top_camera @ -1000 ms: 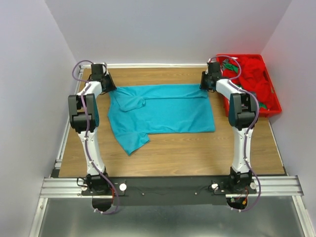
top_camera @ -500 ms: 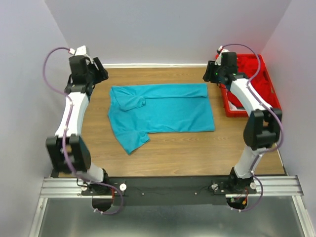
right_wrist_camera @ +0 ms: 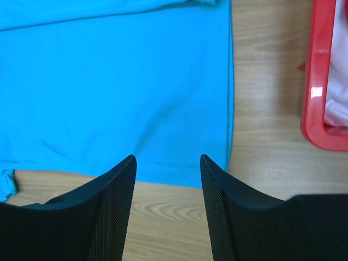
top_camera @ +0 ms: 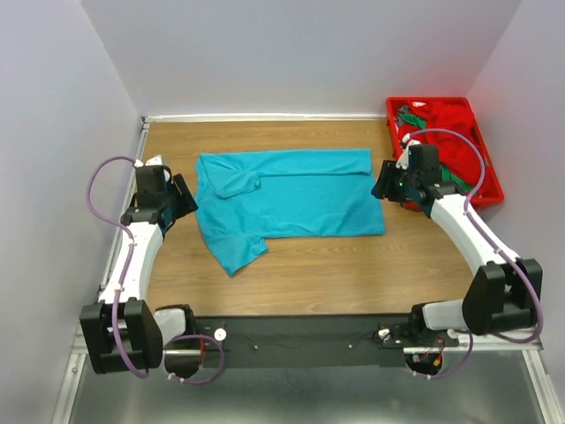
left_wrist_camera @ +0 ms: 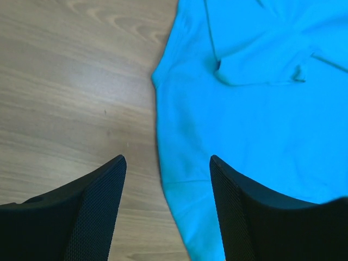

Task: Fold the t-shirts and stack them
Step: Fold the tshirt

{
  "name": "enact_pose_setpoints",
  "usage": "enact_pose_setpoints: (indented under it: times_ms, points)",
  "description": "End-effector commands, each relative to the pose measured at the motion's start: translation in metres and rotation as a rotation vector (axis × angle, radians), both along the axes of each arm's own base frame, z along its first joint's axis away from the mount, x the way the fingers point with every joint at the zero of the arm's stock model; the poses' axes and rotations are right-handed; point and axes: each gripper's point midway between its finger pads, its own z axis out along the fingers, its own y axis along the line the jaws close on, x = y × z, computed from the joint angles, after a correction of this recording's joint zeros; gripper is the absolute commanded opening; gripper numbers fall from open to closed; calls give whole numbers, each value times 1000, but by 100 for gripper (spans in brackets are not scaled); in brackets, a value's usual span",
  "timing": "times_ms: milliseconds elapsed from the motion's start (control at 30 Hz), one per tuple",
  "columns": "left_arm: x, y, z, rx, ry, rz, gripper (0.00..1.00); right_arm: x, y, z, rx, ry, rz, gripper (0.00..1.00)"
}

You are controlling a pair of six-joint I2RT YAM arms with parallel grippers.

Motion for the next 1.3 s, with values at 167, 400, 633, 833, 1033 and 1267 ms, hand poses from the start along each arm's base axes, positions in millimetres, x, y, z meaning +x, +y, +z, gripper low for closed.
enact_pose_setpoints:
  times_ms: [167, 400, 633, 833, 1033, 1267]
  points:
    - [-19, -5, -80, -71, 232, 40, 57, -27, 3, -4, 17, 14, 2, 58]
    - [-28, -15, -106, -77, 299, 40, 55, -24, 11, -6, 18, 18, 27, 57]
    - [-20, -30, -109, -80, 302, 16, 55, -24, 13, -13, 14, 30, 38, 57]
    - [-28, -24, -121, -52, 351, 58, 55, -26, 13, -12, 10, 26, 39, 57]
    - [-37, -18, -119, -28, 367, 97, 50, -27, 15, -10, 12, 18, 43, 57]
    - [-38, -31, -128, 6, 418, 62, 47, -29, 13, -9, 10, 12, 40, 57]
